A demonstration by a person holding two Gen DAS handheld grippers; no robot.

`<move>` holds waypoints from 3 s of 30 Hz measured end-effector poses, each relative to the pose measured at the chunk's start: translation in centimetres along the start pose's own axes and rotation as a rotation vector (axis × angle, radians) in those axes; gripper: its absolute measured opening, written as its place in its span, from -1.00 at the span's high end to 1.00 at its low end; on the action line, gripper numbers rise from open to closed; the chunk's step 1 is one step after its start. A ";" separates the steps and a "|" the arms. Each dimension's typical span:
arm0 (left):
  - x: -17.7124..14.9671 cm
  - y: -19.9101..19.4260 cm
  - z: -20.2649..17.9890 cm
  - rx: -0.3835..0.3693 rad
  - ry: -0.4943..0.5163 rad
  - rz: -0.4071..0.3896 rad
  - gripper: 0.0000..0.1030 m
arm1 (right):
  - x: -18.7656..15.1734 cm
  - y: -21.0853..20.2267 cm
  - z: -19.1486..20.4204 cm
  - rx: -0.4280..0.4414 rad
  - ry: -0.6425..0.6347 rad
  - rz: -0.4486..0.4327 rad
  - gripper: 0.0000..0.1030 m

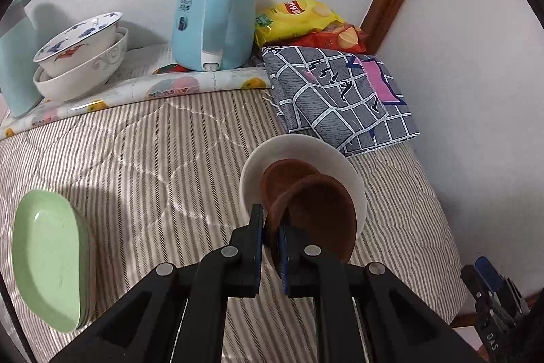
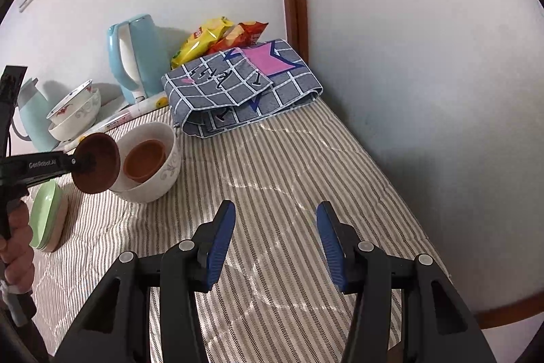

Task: Organize plates and bowls
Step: 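Carry the left gripper's brown bowl into the white bowl onto the other brown bowl, then open the left gripper to release the brown bowl inside the white bowl, then close both grippers on the white bowl rim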

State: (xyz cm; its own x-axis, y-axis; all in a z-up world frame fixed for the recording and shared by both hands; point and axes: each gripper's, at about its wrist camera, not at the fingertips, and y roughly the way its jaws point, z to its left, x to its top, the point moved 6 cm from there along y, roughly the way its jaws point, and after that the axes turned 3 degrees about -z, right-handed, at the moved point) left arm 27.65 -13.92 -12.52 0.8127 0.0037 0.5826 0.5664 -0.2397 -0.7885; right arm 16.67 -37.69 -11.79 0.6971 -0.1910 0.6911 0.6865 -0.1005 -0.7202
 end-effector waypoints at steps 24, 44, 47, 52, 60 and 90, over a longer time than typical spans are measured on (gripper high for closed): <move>1.7 6.1 -0.8 0.012 0.009 0.071 0.83 | -0.7 0.5 -1.3 -0.016 0.048 0.033 0.04; 1.3 6.5 -0.7 -0.054 0.003 0.111 0.59 | -1.2 0.2 -0.4 -0.007 0.032 0.054 0.04; 1.1 5.7 -1.2 -0.063 0.043 0.101 0.46 | -1.1 0.3 0.2 0.002 0.023 0.056 0.03; 1.5 4.1 -0.9 -0.048 0.056 0.064 0.44 | -0.5 1.1 1.5 0.031 0.003 0.056 0.02; 1.8 3.1 1.8 -0.009 0.016 0.052 0.33 | 1.7 2.7 4.1 0.060 -0.018 0.039 0.02; 0.8 7.7 2.8 0.021 0.020 0.141 0.29 | 3.3 13.9 12.5 0.094 -0.131 0.232 0.38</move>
State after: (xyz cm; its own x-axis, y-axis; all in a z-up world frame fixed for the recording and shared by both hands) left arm 33.04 -13.08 -18.70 0.8817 -0.0481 0.4694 0.4496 -0.2159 -0.8667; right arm 31.10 -27.54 -18.69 0.8543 -0.0703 0.5151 0.5176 0.0230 -0.8553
